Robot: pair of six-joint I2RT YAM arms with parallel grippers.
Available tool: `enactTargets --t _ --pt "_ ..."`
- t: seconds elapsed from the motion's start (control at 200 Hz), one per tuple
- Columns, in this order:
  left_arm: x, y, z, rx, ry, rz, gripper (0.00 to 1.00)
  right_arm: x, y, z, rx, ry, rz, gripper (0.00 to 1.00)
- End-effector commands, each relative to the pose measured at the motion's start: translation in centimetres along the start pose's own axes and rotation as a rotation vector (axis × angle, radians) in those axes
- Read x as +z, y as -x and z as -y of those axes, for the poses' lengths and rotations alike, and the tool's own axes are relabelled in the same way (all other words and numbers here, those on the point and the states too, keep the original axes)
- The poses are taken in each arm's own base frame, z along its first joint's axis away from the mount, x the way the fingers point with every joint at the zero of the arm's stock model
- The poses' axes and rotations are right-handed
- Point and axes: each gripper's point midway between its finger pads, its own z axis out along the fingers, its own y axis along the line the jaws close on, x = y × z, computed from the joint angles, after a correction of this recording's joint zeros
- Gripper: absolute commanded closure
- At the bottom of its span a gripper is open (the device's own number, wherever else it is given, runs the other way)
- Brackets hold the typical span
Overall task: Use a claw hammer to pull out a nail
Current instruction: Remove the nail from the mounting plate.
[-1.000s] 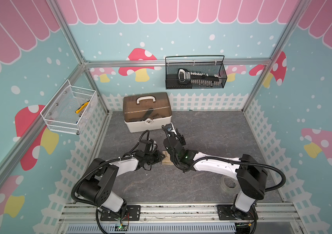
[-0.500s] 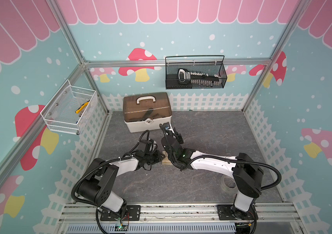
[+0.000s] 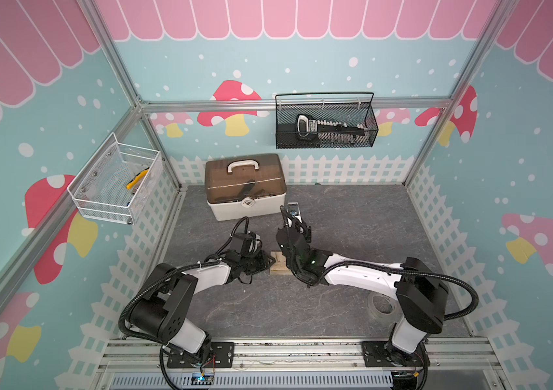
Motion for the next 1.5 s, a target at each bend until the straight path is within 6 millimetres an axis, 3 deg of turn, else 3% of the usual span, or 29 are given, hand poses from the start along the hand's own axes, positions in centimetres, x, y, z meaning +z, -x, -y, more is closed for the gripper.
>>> enactTargets --t 0.0,0.63,0.82,1.191,1.496 --pt "0.3 -0.4 -0.2 -0.016 0.006 -0.014 0.72 -0.3 -1.0 1.3 0.142 -0.01 0.001 1.0" --pt "0.4 -1.4 -1.5 -0.031 0.037 -0.026 0.73 0.1 -5.0 4.2 0.232 0.034 -0.079 1.0" --pt "0.4 -2.9 -2.8 -0.034 0.075 -0.061 0.73 0.1 -6.5 4.4 0.263 0.086 -0.097 1.0" --pt "0.6 -4.0 -4.2 -0.052 0.104 -0.08 0.74 0.0 -7.2 6.9 0.341 0.063 -0.085 1.0" --pt "0.6 -4.3 -4.6 -0.06 0.113 -0.079 0.74 0.0 -7.9 7.7 0.382 0.077 -0.086 1.0"
